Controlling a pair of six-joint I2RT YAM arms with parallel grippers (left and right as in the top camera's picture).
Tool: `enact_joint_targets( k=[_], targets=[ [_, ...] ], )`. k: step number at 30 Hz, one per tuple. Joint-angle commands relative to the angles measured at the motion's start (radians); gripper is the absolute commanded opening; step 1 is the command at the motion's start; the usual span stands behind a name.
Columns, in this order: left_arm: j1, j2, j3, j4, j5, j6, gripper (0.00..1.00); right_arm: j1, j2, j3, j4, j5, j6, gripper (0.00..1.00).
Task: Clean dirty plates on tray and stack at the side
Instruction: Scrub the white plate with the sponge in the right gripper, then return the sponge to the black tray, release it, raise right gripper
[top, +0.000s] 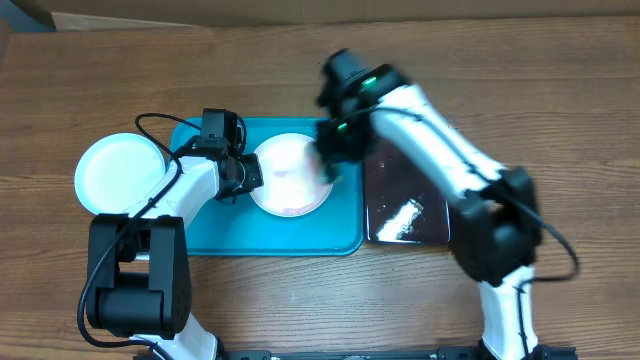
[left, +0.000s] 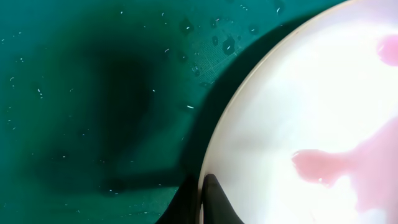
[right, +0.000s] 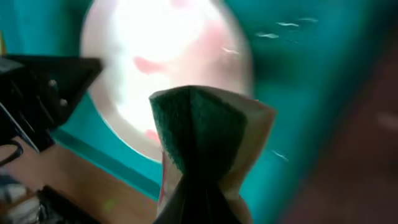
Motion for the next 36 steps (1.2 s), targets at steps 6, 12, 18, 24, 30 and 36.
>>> enact_joint_targets(
  k=[6, 12, 18, 24, 30, 36],
  targets=[
    [-0.002, 0.017, -0.011, 0.0, -0.006, -0.006, 0.04, -0.171, -0.108, 0.003, -0.225, 0.302, -0.01, 0.04],
    [-0.002, 0.017, -0.011, -0.001, -0.007, -0.006, 0.04, -0.2, -0.108, -0.164, -0.137, 0.379, 0.046, 0.04],
    [-0.002, 0.017, -0.011, -0.003, -0.007, -0.006, 0.04, -0.183, -0.108, -0.371, 0.085, 0.38, 0.046, 0.04],
    [-0.002, 0.017, -0.011, -0.002, -0.007, -0.006, 0.04, -0.181, -0.108, -0.472, 0.209, 0.379, 0.046, 0.46],
    [-0.002, 0.017, -0.011, -0.004, -0.007, -0.006, 0.08, -0.189, -0.109, -0.415, 0.178, 0.372, 0.038, 0.69],
    [-0.002, 0.017, -0.011, -0.013, -0.007, -0.006, 0.16, -0.273, -0.109, -0.215, 0.034, 0.372, 0.035, 0.89]
  ],
)
